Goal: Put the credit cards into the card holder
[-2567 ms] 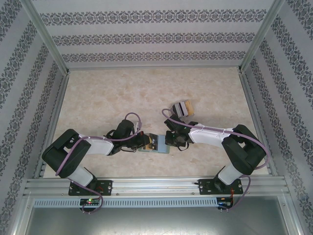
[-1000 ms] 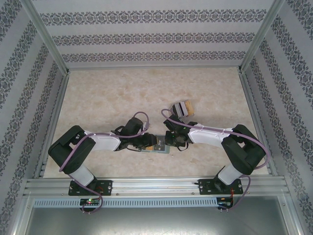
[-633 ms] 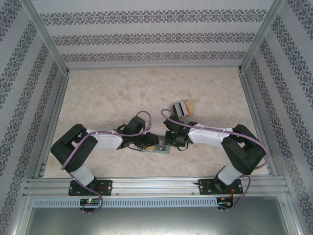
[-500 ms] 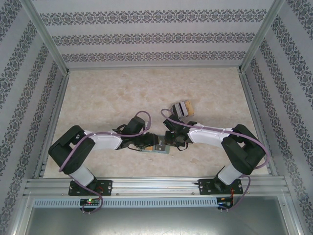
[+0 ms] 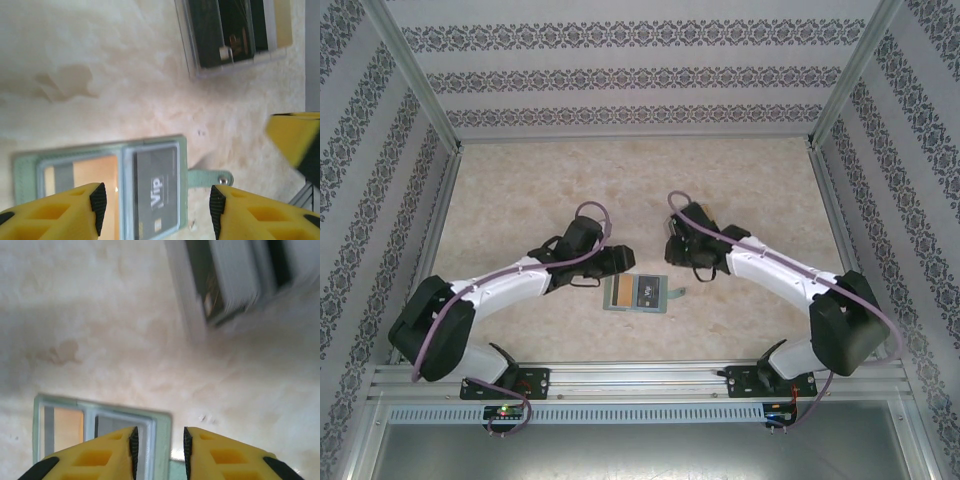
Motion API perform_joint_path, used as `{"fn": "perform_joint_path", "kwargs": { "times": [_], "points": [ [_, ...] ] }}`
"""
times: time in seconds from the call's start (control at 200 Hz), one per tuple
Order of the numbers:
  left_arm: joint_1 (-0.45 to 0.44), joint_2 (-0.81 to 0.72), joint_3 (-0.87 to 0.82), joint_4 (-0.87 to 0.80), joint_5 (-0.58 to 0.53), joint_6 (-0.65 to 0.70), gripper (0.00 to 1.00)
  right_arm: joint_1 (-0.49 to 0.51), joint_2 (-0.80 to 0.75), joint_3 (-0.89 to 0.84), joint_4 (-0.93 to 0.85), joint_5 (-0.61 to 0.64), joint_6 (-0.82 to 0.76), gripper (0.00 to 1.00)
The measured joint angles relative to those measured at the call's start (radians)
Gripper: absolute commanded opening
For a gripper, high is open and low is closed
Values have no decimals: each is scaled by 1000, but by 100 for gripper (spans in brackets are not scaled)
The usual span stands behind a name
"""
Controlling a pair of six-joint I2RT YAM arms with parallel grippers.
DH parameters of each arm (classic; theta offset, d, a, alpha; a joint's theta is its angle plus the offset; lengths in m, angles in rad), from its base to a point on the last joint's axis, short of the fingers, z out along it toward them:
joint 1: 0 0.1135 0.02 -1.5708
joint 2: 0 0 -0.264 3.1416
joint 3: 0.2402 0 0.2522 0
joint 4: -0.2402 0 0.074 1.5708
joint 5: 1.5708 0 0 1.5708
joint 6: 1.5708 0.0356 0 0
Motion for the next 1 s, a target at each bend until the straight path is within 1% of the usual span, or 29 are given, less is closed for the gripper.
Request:
{"fn": "perform_joint_path", "kwargs": {
  "times": [0.1, 0.19, 0.3, 0.41, 0.485, 0.764, 0.999],
  "points": [
    [39, 84, 62, 0, 31, -1, 60, -59, 39, 116, -69, 58, -77, 32],
    [53, 166, 122, 1, 67, -4, 61, -110, 103, 197, -111, 93, -134, 34],
    [53, 254, 193, 2, 109, -9, 62, -166, 179, 244, -143, 93, -188, 34],
    [54, 320, 256, 2, 144, -13, 64, -201, 257, 299, -185, 88, -233, 33],
    [56, 361, 299, 1, 161, -17, 66, -212, 305, 345, -205, 87, -262, 34],
    [59, 538, 503, -4, 202, -44, 66, -212, 406, 476, -263, 92, -345, 36],
    [59, 622, 597, -7, 216, -80, 67, -212, 491, 554, -305, 99, -391, 37]
  ]
}}
